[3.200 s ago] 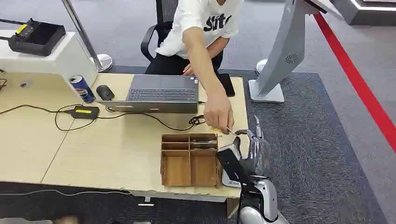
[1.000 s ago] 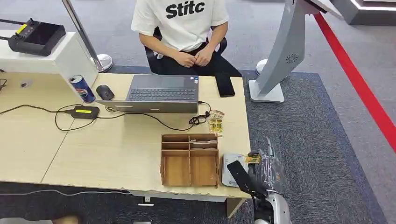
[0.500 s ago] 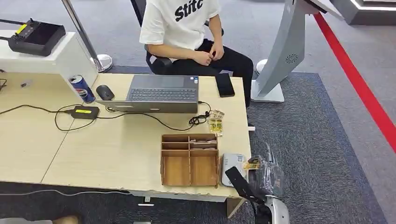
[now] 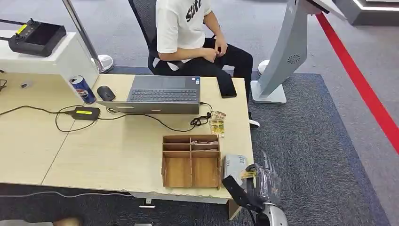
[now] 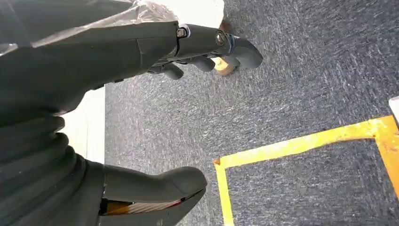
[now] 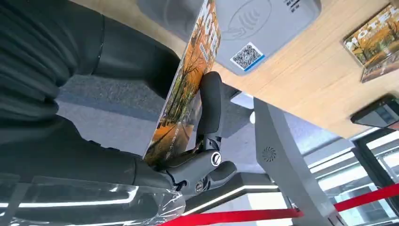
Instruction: Pass the card to the sensor for recognition and then transmit it.
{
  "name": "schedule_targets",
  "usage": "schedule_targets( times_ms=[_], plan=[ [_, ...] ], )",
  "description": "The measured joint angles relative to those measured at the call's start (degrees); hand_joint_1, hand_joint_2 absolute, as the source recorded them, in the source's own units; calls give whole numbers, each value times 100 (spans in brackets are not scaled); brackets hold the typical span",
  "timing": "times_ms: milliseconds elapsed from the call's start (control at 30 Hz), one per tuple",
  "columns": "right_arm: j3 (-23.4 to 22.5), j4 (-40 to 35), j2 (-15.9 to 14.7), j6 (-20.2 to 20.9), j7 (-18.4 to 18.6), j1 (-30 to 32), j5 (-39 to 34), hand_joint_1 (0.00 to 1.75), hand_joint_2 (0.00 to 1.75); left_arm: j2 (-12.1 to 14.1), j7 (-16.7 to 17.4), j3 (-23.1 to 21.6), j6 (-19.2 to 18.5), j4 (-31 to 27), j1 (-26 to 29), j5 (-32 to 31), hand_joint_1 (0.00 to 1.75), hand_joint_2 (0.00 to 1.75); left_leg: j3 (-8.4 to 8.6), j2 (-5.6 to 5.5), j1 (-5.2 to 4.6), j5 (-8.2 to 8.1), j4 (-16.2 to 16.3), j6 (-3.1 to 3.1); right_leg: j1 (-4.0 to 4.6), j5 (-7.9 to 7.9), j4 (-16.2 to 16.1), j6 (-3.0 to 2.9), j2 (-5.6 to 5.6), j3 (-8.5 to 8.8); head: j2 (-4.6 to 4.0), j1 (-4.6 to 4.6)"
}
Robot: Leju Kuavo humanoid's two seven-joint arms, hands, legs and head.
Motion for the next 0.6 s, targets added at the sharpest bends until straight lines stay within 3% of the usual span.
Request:
schedule_targets(
  times_ms=[600],
  plan=[
    [155, 105, 13, 4, 0, -11, -24, 175, 175, 15, 17, 0, 0, 0, -11, -22, 0, 175, 0, 0, 0, 0, 0, 0, 0, 0, 0, 0, 0, 0, 0, 0]
  ],
)
